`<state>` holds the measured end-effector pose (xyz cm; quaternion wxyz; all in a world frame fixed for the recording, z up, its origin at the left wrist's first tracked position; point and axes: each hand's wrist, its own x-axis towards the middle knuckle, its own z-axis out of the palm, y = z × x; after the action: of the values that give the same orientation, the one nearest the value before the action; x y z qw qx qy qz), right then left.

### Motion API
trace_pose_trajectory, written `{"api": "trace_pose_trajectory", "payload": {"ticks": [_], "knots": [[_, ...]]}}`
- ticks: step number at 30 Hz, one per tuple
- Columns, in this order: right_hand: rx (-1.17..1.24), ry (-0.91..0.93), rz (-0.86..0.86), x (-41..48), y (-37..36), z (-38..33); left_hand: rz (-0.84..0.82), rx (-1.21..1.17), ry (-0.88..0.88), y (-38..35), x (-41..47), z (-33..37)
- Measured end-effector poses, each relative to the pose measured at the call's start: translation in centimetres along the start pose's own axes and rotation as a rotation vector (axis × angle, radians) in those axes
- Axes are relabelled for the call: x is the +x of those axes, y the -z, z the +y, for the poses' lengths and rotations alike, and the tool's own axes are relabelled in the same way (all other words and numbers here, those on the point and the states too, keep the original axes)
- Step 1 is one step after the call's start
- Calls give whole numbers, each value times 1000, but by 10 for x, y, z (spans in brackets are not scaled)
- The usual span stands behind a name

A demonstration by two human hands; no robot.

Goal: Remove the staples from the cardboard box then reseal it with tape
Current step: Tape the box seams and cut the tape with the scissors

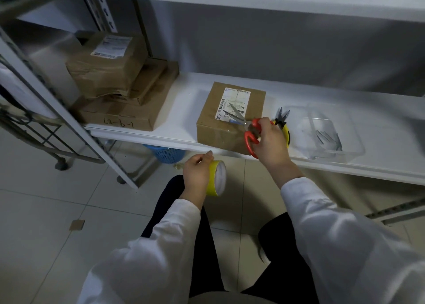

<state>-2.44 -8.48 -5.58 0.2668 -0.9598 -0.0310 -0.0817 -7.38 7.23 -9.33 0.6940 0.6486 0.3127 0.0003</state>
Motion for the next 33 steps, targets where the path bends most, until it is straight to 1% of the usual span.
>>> {"api": "trace_pose_trajectory", "payload": {"ticks": [3, 5, 9, 15, 20, 23, 27, 33], "knots": [[30, -20, 2, 0, 10, 9, 34, -32, -14, 2, -1, 4], [8, -18, -16, -2, 14, 13, 54, -65, -21, 3, -3, 11], [54, -33, -43, -3, 17, 15, 51, -98, -53, 0, -6, 25], [293, -143, 114, 6, 23, -5, 38, -40, -87, -7, -8, 40], [292, -75, 8, 14, 18, -28, 55, -16, -75, -7, -1, 42], [290, -42, -22, 15, 10, -37, 51, 15, -76, -7, 3, 42], [267, -63, -73, 14, 2, -36, 55, 28, -80, -8, 6, 43], [246, -83, -99, 14, 1, -34, 51, 36, -52, -11, 7, 42]]}}
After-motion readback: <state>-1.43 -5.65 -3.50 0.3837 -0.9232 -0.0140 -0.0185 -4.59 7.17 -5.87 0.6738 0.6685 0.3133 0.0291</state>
